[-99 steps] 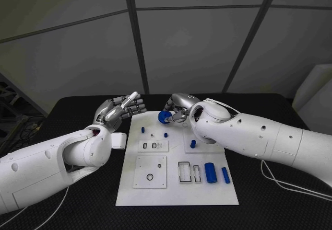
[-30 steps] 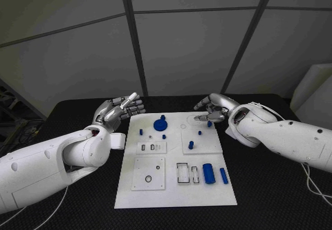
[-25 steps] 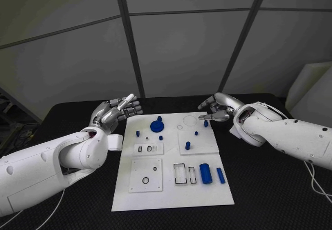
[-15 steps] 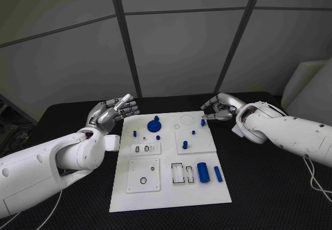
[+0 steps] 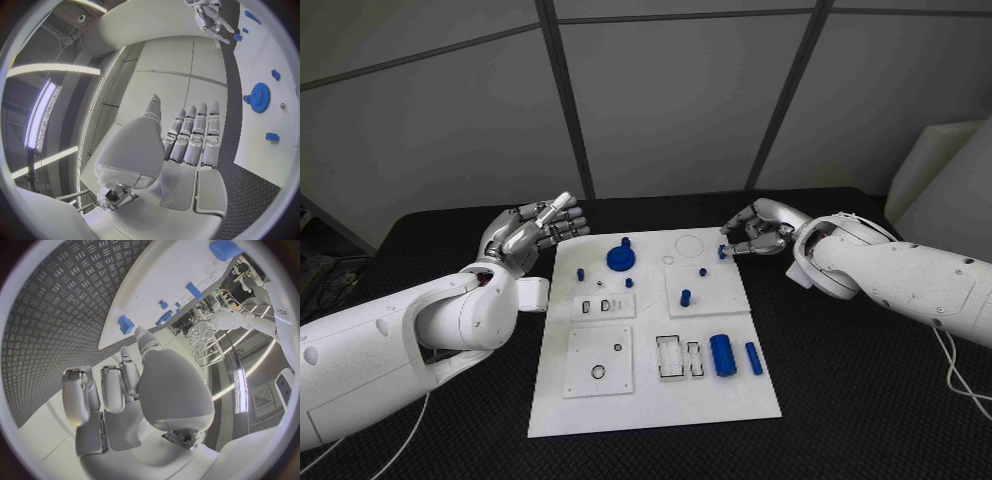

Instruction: Assemble the parts on the task board

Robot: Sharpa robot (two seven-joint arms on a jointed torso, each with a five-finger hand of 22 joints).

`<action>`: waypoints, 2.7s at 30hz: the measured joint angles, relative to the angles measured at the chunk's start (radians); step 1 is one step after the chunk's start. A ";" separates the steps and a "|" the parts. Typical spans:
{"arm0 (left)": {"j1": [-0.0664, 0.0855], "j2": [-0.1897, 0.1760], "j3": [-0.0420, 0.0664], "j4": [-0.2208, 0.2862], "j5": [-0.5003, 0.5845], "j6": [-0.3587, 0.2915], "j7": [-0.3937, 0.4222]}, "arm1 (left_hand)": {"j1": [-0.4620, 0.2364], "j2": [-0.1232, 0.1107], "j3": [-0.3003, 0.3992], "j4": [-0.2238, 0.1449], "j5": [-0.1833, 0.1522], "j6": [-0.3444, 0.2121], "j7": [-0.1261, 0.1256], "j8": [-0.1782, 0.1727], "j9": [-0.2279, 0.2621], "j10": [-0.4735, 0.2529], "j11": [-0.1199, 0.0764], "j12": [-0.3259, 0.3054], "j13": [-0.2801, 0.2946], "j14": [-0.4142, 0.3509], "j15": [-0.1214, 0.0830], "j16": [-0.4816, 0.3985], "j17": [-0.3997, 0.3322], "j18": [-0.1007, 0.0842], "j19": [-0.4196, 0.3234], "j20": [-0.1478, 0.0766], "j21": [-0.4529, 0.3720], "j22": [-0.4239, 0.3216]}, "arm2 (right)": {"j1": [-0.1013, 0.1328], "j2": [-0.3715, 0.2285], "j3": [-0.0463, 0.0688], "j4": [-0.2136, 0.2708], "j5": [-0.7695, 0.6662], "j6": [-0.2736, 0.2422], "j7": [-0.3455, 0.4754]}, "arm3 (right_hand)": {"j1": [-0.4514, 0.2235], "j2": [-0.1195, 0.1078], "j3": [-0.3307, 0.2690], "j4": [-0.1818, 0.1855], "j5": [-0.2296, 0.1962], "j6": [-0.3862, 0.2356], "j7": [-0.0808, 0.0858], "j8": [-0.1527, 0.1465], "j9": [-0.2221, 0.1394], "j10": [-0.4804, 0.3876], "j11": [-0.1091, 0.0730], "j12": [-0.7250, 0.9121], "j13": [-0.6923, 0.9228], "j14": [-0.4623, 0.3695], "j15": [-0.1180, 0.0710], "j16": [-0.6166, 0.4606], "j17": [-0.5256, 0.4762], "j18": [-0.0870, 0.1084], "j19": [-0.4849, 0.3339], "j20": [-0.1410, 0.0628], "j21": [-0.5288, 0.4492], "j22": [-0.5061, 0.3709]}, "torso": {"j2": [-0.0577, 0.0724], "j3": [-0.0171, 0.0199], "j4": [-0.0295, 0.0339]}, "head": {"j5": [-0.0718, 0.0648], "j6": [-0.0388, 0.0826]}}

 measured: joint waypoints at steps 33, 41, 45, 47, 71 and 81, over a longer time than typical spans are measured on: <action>-0.001 0.003 0.000 -0.005 0.000 0.001 0.000 | 0.000 0.000 -0.004 -0.004 -0.004 0.004 -0.004 0.000 0.000 0.000 0.000 -0.005 0.000 0.000 0.000 -0.006 0.000 0.000 0.000 0.000 0.000 -0.002 | -0.008 0.028 0.000 -0.031 -0.005 0.061 -0.007 | 0.013 0.013 0.003 -0.003 0.000 0.016 -0.002 0.000 -0.002 0.000 0.000 0.009 0.000 0.000 0.000 0.008 0.000 0.000 0.000 0.000 0.000 0.000 | -0.002 0.0000 0.0000 | 0.005 0.004; -0.001 0.003 0.000 -0.007 0.000 0.001 0.000 | 0.000 0.000 -0.004 -0.004 -0.004 0.004 -0.004 0.000 0.000 0.000 0.000 -0.005 0.000 0.000 0.000 -0.006 0.000 0.000 0.000 0.000 0.000 -0.002 | -0.008 0.033 0.000 -0.041 -0.014 0.067 -0.015 | 0.017 0.017 0.009 -0.009 0.000 0.032 -0.003 0.000 -0.002 0.000 0.000 0.014 0.000 0.000 0.000 0.008 0.000 0.000 0.000 0.000 0.000 0.000 | -0.002 0.0007 0.0004 | 0.005 0.001; -0.001 0.002 0.000 -0.007 0.000 0.001 0.000 | 0.000 0.000 -0.004 -0.004 -0.004 0.004 -0.004 0.000 0.000 0.000 0.000 -0.005 0.000 0.000 0.000 -0.006 0.000 0.000 0.000 0.000 0.000 -0.002 | -0.008 0.034 0.000 -0.044 -0.018 0.068 -0.018 | 0.021 0.021 0.009 -0.009 0.000 0.040 -0.004 0.000 -0.002 0.004 -0.004 0.014 0.000 0.000 0.000 0.012 0.000 0.000 0.000 0.000 0.000 0.000 | -0.002 0.0009 0.0003 | 0.005 0.001; -0.001 0.002 0.000 -0.007 0.000 0.001 0.000 | 0.000 0.000 -0.004 -0.004 -0.004 0.004 -0.004 0.000 0.000 0.000 0.000 -0.005 0.000 0.000 0.000 -0.006 0.000 0.000 0.000 0.000 0.000 -0.002 | -0.008 0.034 0.000 -0.044 -0.019 0.069 -0.019 | 0.021 0.021 0.009 -0.009 0.000 0.040 -0.004 0.000 -0.001 0.004 -0.004 0.020 0.000 0.000 0.000 0.012 0.000 0.000 0.000 0.000 0.000 0.000 | -0.002 0.0009 0.0001 | 0.004 0.001; -0.001 0.002 0.000 -0.006 -0.004 0.002 -0.004 | 0.000 0.000 -0.004 -0.004 -0.004 0.004 -0.004 0.000 0.000 0.000 0.000 -0.005 0.000 0.000 0.000 -0.006 0.000 0.000 0.000 0.000 0.000 -0.003 | -0.008 0.041 0.000 -0.048 -0.033 0.071 -0.040 | 0.015 0.034 0.011 -0.011 -0.005 0.058 -0.007 0.004 -0.001 0.004 -0.004 0.020 0.001 0.000 0.000 0.012 0.000 0.000 0.000 0.000 0.000 0.000 | -0.002 0.0012 -0.0003 | 0.003 -0.004; -0.001 0.002 0.000 -0.007 -0.004 0.003 -0.006 | 0.000 0.000 -0.004 -0.004 -0.004 0.004 -0.004 0.000 0.000 0.000 0.000 -0.005 0.000 0.000 0.000 -0.006 0.000 0.000 0.000 0.000 0.000 -0.003 | -0.008 0.047 0.000 -0.051 -0.039 0.070 -0.047 | 0.011 0.059 0.023 -0.017 -0.005 0.132 -0.022 0.029 0.008 0.015 -0.015 0.030 0.002 0.003 -0.005 0.012 0.000 0.000 0.000 0.000 0.000 0.000 | -0.002 0.0014 -0.0002 | 0.002 -0.005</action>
